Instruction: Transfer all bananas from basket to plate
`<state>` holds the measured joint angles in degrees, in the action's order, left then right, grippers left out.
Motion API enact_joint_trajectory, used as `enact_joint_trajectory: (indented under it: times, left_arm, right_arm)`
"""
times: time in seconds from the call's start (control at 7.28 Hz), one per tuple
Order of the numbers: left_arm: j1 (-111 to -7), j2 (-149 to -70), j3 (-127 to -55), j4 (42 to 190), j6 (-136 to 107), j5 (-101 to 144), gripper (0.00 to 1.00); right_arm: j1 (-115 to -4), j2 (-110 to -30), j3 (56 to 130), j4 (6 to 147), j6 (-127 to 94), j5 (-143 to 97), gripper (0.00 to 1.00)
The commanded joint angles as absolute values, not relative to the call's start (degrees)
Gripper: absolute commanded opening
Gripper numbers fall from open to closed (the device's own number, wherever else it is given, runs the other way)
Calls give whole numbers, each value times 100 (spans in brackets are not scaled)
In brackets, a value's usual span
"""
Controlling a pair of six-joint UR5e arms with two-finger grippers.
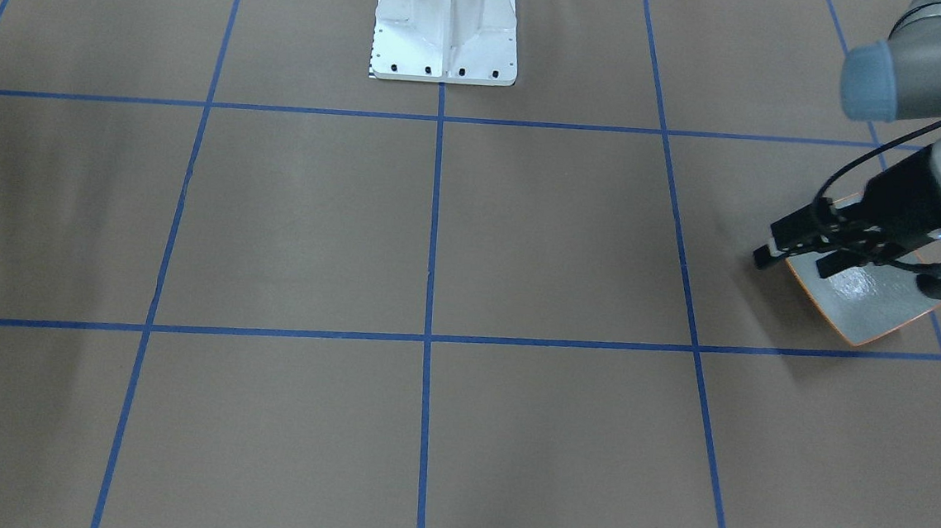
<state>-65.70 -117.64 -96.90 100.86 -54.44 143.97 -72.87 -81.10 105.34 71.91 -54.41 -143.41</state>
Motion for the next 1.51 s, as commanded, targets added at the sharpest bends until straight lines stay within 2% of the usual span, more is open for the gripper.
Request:
enact_joint_trajectory:
  times: [0.0, 0.55, 0.82, 1.37]
  left_arm:
    - [-6040, -12591, -9126, 10843, -6641, 14370, 100]
    - [-5346, -13471, -8596, 11144, -7317, 14056, 100]
    - [-4872, -13885, -8535, 11301, -7960, 13643, 100]
    - [-4281, -14580, -7683, 12181, -8911, 12771, 100]
  right_arm:
    - [-5668, -6913, 10661, 7189, -7165, -13435, 0]
    - [-4300, -5978, 10644, 7189, -7963, -12552, 0]
    - [-4131, -5837, 10582, 7189, -8016, -12305, 0]
    - [-4122, -5836, 10617, 7181, -8033, -12313, 0]
